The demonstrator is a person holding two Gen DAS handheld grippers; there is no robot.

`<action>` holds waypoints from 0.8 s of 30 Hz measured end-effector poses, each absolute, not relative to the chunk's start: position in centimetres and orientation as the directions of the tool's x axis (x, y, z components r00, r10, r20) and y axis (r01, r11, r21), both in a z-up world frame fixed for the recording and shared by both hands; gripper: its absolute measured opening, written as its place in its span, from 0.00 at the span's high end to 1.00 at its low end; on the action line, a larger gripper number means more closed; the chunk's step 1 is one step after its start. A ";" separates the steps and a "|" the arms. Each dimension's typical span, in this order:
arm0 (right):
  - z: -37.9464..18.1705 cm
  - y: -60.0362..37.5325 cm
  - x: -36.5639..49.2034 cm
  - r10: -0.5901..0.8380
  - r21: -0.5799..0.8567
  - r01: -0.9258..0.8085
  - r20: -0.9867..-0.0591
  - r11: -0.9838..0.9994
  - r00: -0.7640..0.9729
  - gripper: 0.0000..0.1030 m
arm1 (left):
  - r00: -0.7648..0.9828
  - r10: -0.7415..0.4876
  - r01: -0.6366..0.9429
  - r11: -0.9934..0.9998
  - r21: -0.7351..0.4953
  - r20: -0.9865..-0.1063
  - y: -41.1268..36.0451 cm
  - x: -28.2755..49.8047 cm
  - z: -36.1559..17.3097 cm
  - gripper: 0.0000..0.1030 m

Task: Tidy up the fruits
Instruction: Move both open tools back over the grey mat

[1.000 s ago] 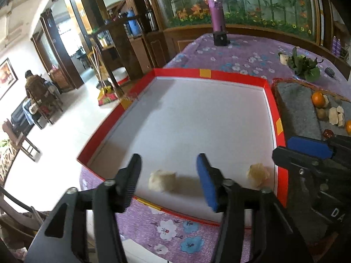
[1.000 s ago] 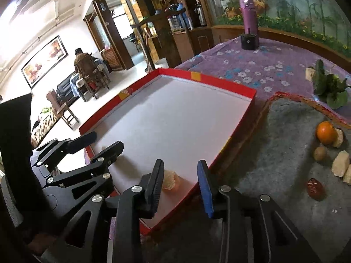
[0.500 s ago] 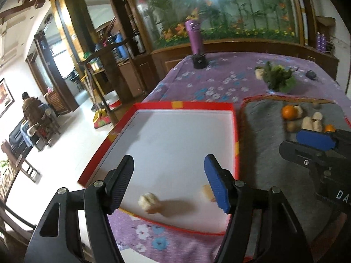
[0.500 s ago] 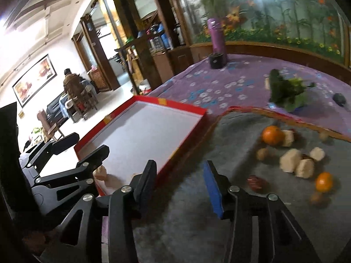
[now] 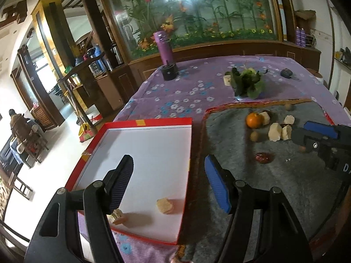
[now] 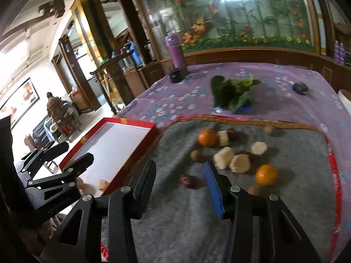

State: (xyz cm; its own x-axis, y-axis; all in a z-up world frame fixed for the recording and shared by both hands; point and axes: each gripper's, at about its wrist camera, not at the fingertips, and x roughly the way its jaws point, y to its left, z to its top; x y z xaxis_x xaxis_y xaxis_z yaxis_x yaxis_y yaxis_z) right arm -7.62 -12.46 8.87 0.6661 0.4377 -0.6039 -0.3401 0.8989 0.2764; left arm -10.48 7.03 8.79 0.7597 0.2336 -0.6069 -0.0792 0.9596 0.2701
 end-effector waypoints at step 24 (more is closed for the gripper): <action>3.8 -20.8 -5.7 0.291 0.226 -0.184 -0.726 0.957 0.623 0.54 | 0.665 0.183 0.080 0.946 0.313 -0.724 2.6 -6.4 3.2 0.33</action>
